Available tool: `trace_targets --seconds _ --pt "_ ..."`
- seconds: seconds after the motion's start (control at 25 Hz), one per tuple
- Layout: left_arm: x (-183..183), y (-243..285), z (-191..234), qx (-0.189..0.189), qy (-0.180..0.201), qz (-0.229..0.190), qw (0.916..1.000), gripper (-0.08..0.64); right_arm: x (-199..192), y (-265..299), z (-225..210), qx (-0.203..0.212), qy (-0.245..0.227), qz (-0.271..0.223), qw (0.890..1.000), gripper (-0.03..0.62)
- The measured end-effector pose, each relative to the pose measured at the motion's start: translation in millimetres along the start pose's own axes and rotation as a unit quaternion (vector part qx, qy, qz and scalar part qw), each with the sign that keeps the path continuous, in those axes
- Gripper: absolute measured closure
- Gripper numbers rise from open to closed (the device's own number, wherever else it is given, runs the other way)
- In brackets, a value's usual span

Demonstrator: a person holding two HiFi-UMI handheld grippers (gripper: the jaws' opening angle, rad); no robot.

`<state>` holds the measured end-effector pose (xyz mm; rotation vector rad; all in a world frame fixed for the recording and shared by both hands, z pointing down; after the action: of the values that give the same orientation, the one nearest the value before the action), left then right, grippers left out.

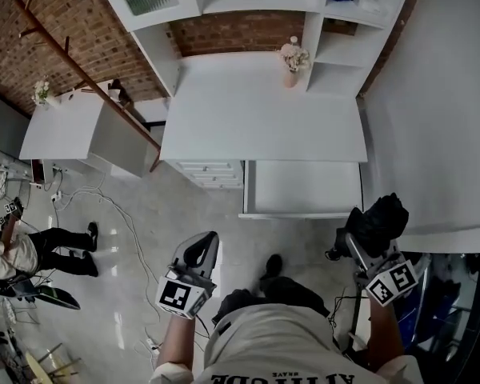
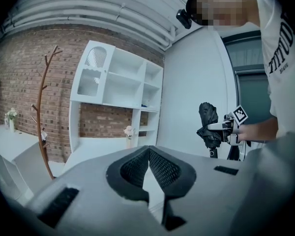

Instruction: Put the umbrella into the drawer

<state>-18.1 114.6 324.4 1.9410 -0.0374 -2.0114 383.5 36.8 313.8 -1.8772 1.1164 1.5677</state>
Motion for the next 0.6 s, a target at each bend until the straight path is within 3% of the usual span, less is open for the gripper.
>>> trace_targets --seconds 0.24,0.6 --pt "-13.2 14.4 3.4 0.030 0.009 0.024 0.9992 0.535 -14.3 29.5 -31.7 0.024 0.021 0.030 0.999 0.319" --pt "-16.3 27.2 9.2 0.030 -0.008 0.037 0.9988 0.535 -28.9 75.1 -50.2 0.050 0.026 0.070 0.996 0.319"
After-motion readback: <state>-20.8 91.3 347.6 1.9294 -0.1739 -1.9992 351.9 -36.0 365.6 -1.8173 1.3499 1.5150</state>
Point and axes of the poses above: the fingertips, and each gripper's own axes: y forward along the fingers, z to its left, x out of its top, the point moved 8 cm from there along -y, backward along the fingers, and after that the axes turned 11 degrees about x, right-handed, at the moved point
